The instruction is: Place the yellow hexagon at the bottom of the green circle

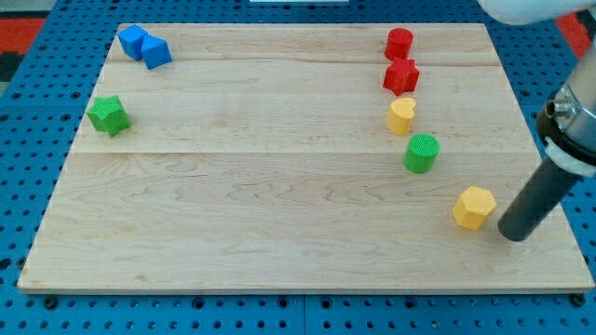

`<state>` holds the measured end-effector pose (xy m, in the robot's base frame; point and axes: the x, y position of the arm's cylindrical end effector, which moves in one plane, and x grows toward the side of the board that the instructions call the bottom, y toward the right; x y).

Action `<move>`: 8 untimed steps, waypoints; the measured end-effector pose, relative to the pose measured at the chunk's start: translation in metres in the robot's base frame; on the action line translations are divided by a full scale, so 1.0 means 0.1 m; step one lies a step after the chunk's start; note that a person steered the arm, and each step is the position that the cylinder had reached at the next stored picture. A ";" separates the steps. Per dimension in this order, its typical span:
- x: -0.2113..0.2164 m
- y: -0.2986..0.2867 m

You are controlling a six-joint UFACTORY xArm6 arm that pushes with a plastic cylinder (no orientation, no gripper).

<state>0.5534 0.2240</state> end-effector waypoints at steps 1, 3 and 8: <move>-0.06 -0.14; -0.15 -0.24; -0.22 -0.48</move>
<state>0.5314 0.1759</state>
